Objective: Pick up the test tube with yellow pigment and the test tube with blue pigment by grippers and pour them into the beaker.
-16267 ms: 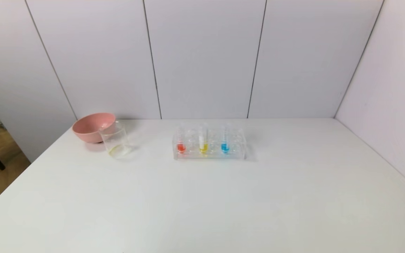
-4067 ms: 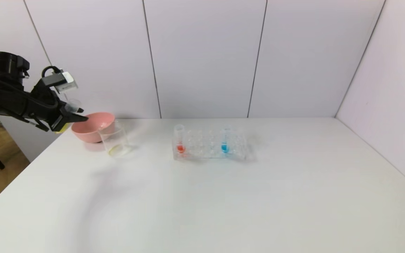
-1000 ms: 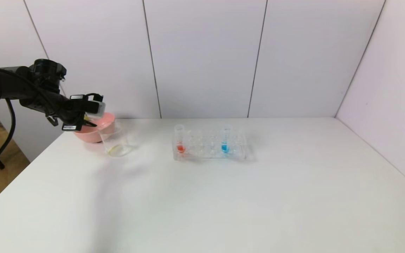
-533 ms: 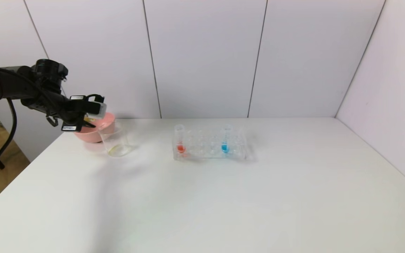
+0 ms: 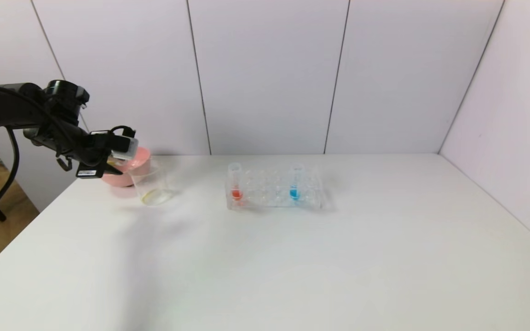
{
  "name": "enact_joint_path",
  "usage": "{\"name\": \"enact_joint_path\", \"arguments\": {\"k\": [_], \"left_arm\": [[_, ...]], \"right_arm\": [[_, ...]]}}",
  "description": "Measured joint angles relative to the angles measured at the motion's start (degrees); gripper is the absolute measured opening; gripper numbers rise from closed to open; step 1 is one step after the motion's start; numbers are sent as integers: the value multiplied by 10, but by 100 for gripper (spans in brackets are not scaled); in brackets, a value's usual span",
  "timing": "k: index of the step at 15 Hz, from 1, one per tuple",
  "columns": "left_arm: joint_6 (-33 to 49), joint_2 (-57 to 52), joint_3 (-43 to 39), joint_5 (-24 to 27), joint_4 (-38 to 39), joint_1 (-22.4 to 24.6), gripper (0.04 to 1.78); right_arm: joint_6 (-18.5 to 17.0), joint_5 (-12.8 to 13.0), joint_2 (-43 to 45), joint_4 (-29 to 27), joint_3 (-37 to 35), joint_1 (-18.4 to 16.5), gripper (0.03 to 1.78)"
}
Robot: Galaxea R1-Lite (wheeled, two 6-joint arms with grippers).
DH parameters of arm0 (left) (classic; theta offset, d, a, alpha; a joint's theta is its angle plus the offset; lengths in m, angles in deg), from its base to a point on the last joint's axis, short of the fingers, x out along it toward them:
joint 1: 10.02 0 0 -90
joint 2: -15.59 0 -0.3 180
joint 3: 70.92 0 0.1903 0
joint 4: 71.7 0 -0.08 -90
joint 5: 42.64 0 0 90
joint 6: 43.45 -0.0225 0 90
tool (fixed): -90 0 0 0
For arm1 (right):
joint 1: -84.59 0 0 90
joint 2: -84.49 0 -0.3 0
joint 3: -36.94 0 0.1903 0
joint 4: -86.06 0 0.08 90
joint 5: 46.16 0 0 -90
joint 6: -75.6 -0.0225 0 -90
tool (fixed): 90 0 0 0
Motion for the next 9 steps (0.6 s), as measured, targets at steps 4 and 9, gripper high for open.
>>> {"name": "enact_joint_path", "arguments": {"k": [4, 9], "left_arm": [[11, -5, 0, -19, -27, 0, 54], [32, -6, 0, -38, -36, 0, 54]], "right_arm": [[0, 0, 0, 0, 0, 0, 171], [0, 0, 0, 0, 0, 0, 171]]}}
